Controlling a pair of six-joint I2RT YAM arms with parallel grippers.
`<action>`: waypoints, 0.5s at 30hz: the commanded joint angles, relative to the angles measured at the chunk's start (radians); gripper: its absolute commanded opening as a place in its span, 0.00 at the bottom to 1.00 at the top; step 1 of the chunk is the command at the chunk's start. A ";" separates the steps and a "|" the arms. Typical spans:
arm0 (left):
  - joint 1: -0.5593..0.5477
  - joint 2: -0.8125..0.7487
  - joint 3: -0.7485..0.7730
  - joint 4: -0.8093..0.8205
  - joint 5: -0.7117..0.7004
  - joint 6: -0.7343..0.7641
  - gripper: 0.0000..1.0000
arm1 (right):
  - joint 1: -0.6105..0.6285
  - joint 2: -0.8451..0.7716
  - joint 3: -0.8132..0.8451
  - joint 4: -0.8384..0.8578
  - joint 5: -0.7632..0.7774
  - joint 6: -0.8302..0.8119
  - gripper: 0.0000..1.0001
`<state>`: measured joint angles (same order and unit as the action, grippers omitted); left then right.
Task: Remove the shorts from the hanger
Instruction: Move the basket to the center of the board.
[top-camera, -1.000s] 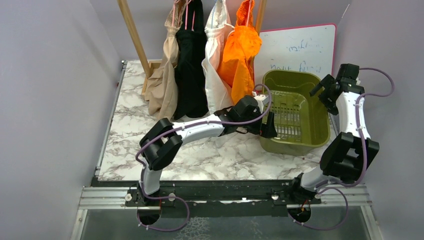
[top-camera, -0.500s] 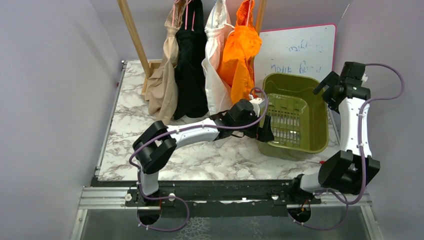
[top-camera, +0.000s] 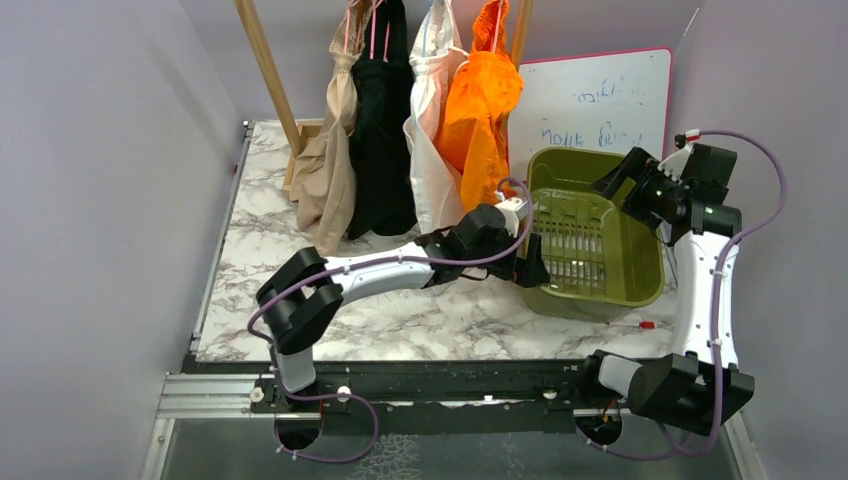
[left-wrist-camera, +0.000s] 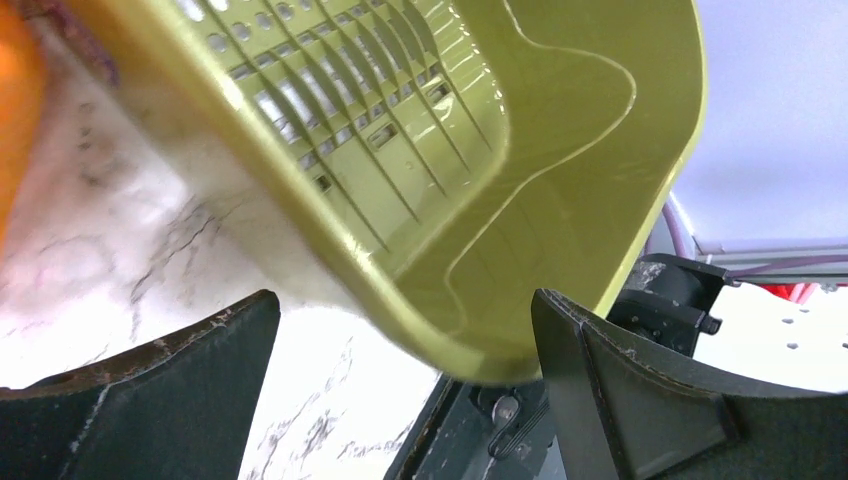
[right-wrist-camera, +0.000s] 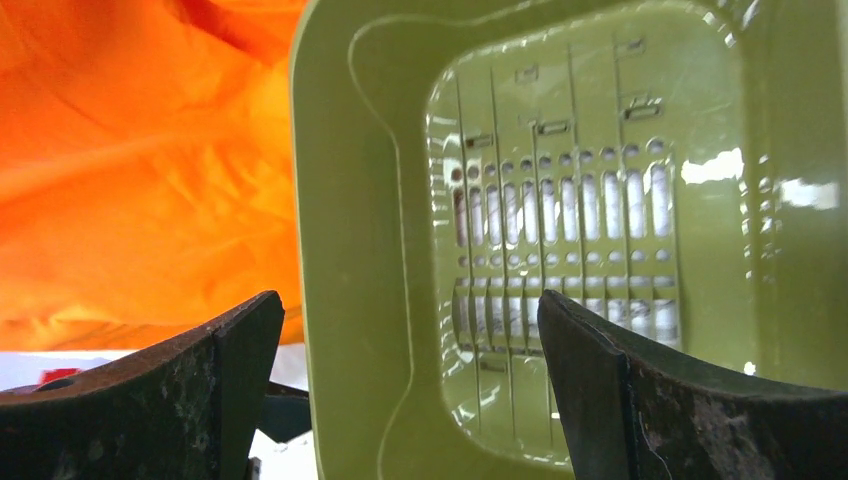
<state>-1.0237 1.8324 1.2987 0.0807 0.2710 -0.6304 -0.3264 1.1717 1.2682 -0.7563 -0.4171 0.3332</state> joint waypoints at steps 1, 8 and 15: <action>-0.007 -0.169 -0.078 0.008 -0.120 0.033 0.99 | 0.004 -0.001 -0.059 0.040 -0.133 0.004 0.99; -0.007 -0.311 -0.167 0.064 -0.106 0.080 0.99 | 0.080 -0.012 -0.091 0.027 -0.131 -0.022 0.99; -0.007 -0.464 -0.255 -0.011 -0.186 0.099 0.99 | 0.260 -0.034 -0.149 0.014 0.074 -0.025 0.99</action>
<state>-1.0279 1.4586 1.0988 0.0959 0.1627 -0.5598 -0.1184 1.1702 1.1622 -0.7464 -0.4564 0.3283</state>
